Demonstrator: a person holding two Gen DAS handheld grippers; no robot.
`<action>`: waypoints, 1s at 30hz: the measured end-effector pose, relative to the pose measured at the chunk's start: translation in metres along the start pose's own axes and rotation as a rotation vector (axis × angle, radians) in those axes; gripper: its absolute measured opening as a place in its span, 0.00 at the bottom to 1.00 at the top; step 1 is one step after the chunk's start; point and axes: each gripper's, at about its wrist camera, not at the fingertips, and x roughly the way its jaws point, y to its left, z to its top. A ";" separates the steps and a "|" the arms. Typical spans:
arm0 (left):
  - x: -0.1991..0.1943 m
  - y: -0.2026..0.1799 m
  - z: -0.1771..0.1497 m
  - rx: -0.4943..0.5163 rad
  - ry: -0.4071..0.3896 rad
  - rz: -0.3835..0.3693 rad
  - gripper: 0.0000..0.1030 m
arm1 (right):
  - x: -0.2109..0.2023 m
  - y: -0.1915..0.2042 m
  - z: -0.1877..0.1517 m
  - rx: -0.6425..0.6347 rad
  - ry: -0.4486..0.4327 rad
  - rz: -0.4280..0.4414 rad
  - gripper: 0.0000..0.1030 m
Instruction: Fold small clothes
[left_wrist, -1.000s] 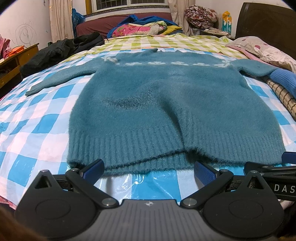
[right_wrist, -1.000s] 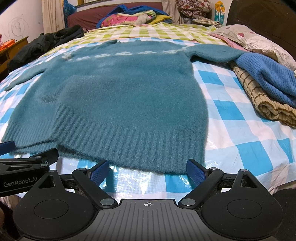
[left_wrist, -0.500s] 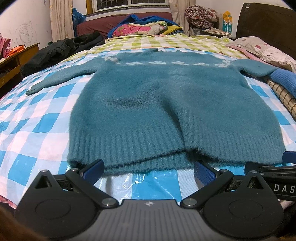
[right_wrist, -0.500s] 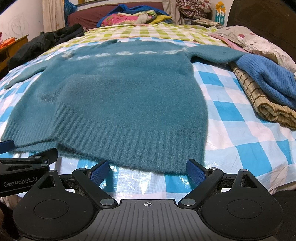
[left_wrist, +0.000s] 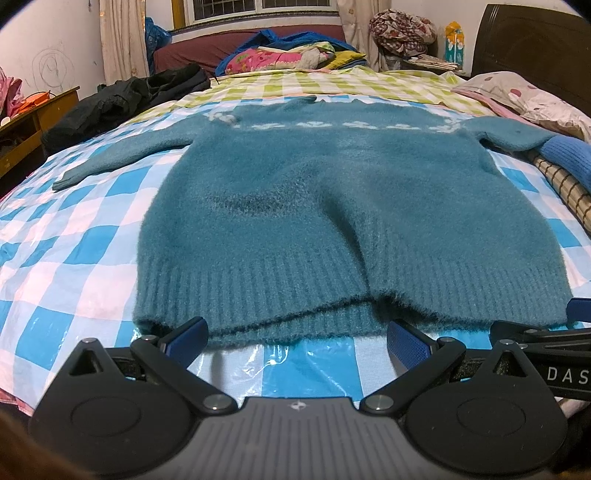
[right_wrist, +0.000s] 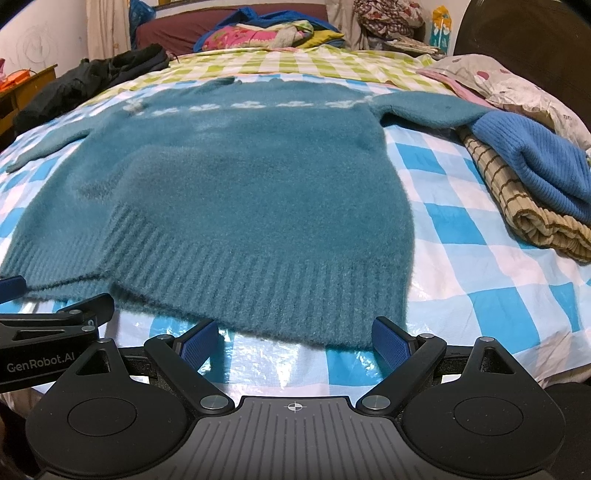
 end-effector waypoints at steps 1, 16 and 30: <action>0.000 0.000 0.000 -0.001 0.000 0.000 1.00 | 0.000 0.000 0.000 0.000 0.000 0.000 0.89; 0.003 0.000 -0.001 -0.003 0.008 0.001 1.00 | 0.001 0.003 0.000 -0.017 0.005 -0.013 0.89; 0.006 -0.004 -0.004 0.018 0.000 0.019 1.00 | 0.000 0.009 0.000 -0.065 -0.007 -0.045 0.89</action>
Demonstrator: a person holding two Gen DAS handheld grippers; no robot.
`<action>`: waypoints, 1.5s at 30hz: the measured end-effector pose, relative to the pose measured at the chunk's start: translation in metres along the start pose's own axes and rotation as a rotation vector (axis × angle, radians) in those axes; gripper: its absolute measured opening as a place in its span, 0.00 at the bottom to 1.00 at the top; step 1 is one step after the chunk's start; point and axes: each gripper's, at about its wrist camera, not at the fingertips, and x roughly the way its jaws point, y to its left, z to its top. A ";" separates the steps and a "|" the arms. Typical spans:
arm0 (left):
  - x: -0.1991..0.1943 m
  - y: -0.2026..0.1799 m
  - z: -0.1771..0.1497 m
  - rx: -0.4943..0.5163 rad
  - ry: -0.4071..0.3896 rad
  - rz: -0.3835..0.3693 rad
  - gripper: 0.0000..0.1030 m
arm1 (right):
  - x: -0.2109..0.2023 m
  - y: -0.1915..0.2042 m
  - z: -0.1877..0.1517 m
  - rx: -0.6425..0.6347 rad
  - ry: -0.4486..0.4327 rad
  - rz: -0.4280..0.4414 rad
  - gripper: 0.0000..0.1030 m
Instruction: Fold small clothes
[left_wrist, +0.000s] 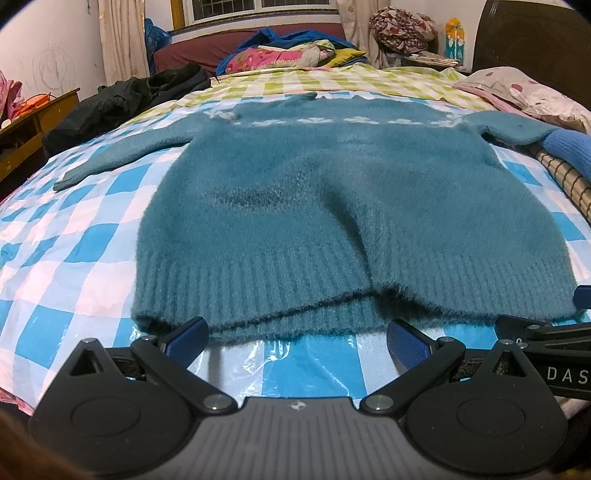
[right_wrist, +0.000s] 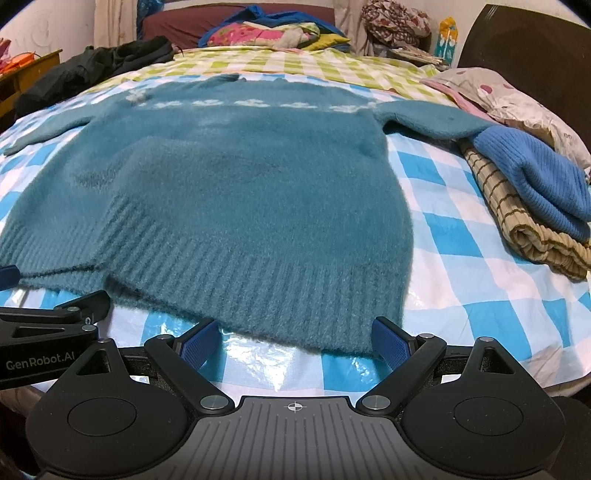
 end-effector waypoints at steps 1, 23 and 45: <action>0.000 -0.001 0.000 0.004 -0.002 0.003 1.00 | 0.000 0.000 0.000 -0.003 -0.001 -0.002 0.89; -0.001 -0.002 -0.005 0.011 -0.003 -0.025 1.00 | 0.001 -0.001 -0.001 -0.004 -0.001 0.007 0.87; -0.016 0.009 0.010 -0.018 -0.106 -0.072 1.00 | 0.011 -0.070 0.012 0.214 0.044 0.167 0.28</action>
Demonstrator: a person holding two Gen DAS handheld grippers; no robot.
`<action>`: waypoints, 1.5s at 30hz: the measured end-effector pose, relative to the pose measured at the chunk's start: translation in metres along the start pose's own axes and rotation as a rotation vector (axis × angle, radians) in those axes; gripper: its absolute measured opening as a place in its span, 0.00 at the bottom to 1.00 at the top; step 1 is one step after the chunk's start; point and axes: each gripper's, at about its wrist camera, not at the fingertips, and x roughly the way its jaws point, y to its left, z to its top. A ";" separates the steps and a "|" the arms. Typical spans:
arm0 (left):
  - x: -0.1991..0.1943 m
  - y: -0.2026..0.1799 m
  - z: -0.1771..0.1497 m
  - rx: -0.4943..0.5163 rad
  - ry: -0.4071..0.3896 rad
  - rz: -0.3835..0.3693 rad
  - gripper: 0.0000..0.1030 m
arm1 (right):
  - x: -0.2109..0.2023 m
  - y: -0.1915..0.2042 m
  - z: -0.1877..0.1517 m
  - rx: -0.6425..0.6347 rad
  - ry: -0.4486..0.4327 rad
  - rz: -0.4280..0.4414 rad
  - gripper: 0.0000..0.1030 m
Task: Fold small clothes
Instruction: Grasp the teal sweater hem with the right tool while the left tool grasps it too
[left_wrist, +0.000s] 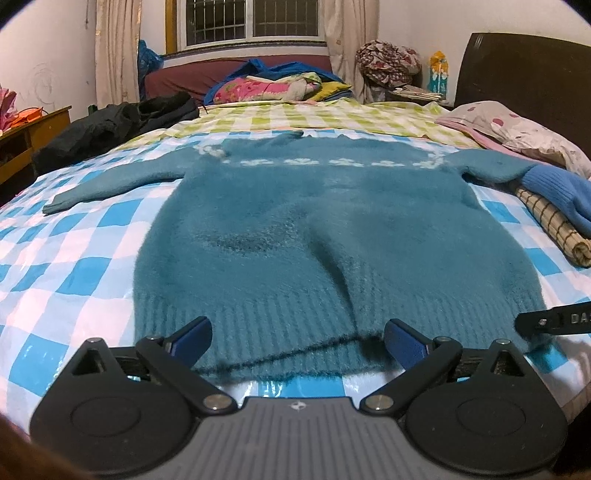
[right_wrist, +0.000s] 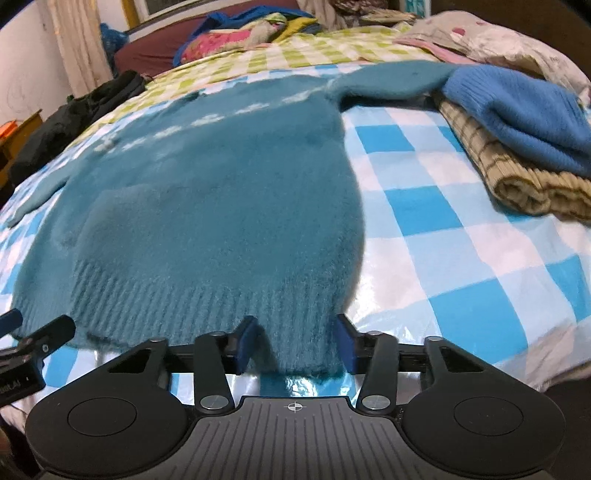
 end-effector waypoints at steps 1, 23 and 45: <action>0.000 0.000 0.001 0.001 0.000 0.002 1.00 | -0.001 -0.001 0.002 0.000 0.005 0.017 0.17; 0.023 0.060 0.008 -0.127 0.086 0.153 0.75 | -0.036 0.003 0.017 -0.130 -0.036 -0.063 0.23; 0.015 0.094 0.014 -0.091 0.126 0.148 0.20 | -0.011 0.009 0.014 -0.123 -0.022 -0.034 0.29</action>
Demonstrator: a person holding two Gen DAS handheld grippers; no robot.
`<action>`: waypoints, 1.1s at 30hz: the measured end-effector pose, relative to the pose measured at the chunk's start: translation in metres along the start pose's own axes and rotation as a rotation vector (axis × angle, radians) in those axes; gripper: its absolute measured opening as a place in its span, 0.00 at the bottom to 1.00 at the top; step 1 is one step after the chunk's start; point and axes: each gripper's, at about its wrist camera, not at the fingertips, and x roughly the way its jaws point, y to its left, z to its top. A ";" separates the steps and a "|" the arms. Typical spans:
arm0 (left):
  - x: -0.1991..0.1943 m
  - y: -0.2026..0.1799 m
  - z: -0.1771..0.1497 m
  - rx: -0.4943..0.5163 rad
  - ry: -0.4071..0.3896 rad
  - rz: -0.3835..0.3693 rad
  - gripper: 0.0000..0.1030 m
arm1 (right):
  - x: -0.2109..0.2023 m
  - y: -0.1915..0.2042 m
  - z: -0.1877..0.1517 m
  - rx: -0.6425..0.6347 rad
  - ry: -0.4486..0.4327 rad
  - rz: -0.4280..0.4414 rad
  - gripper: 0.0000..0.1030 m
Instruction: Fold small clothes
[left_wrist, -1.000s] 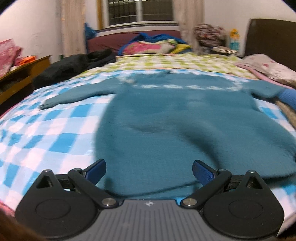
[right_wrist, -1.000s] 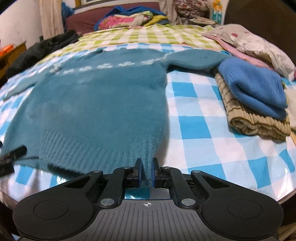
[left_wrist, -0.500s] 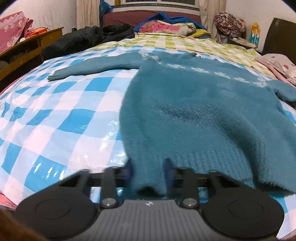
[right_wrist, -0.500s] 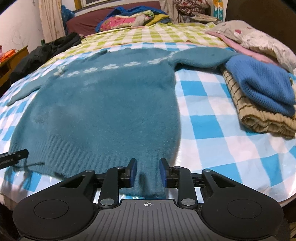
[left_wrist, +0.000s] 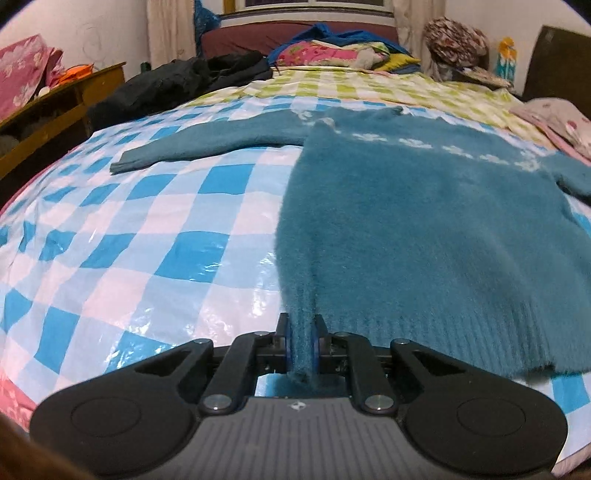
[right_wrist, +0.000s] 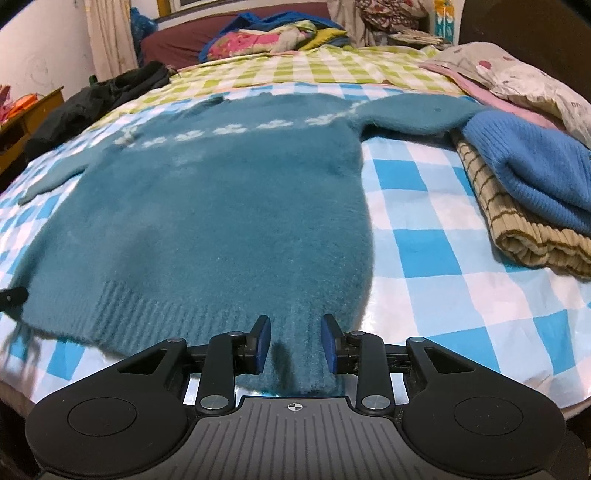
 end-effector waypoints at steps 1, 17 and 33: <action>0.001 0.000 0.000 -0.003 0.004 -0.003 0.21 | 0.003 0.000 0.000 -0.005 0.005 -0.005 0.31; -0.021 -0.038 0.022 0.074 -0.110 -0.055 0.25 | 0.010 -0.009 0.009 0.050 -0.014 0.054 0.35; 0.008 -0.119 0.037 0.234 0.000 -0.189 0.28 | 0.018 -0.044 0.042 0.145 -0.052 0.144 0.36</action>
